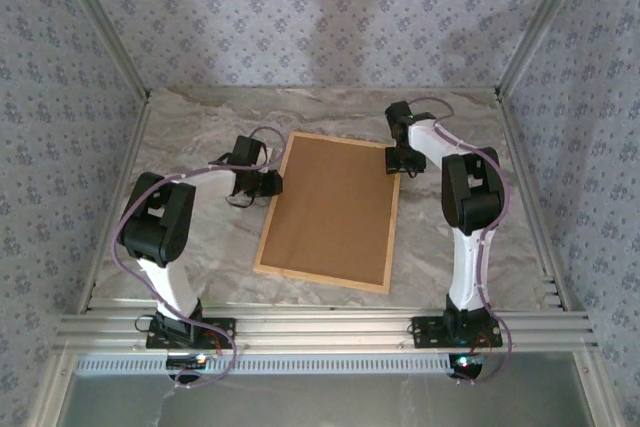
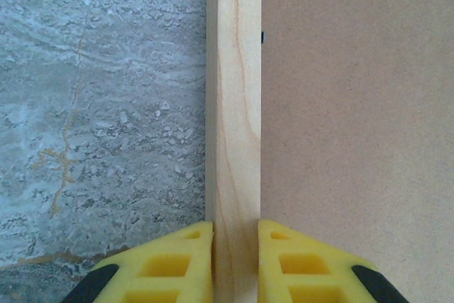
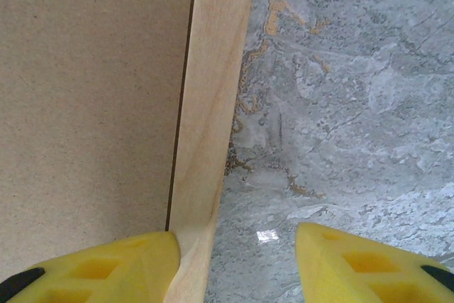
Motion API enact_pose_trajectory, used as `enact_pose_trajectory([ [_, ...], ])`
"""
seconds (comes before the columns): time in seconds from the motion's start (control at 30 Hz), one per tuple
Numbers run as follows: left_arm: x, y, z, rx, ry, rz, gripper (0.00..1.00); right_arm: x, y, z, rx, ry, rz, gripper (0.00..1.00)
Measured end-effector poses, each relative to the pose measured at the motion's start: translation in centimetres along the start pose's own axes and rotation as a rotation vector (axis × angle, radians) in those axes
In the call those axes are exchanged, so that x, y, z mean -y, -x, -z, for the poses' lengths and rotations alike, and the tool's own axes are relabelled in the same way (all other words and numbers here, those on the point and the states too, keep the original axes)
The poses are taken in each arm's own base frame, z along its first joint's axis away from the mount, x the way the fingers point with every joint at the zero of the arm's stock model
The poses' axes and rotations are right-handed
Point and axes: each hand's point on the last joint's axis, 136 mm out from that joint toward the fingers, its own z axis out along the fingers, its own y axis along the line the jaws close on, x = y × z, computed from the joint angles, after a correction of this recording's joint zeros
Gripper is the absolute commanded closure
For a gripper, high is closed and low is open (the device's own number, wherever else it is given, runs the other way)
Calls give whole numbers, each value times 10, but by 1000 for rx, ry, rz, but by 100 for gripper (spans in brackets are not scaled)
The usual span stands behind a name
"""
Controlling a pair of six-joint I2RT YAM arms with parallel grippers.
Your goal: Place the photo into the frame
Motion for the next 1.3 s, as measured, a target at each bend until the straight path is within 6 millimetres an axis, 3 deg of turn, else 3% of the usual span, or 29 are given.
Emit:
enact_pose_trajectory([
  [1.3,-4,-7,6,10,4,11,82,-14,10,-1,24,-70,124,32],
])
